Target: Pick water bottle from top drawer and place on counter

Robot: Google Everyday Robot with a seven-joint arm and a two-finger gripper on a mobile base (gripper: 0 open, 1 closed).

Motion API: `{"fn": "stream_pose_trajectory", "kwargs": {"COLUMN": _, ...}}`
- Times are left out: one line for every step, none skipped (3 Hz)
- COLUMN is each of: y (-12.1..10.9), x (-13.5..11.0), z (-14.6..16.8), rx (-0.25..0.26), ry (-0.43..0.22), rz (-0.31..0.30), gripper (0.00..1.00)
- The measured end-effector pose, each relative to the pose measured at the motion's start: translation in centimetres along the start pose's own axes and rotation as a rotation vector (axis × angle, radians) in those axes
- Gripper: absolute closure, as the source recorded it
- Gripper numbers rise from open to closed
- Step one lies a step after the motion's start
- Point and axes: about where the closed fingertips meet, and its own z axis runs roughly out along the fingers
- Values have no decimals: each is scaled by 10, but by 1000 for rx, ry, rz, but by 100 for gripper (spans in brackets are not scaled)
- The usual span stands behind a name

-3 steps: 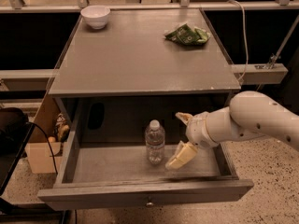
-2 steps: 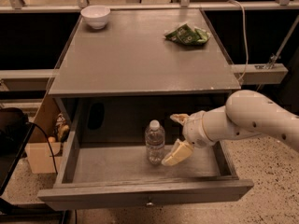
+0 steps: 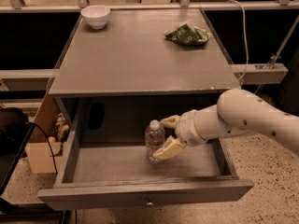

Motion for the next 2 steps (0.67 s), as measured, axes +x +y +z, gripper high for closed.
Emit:
{"fn": "stream_pose_trajectory", "kwargs": {"y": 2, "x": -4, "z": 5, "rx": -9, "ry": -7, "rz": -6, "gripper": 21}}
{"fn": "stream_pose_trajectory", "kwargs": {"y": 4, "x": -7, "z": 9, "rx": -20, "ry": -12, "rz": -11, "gripper": 20}}
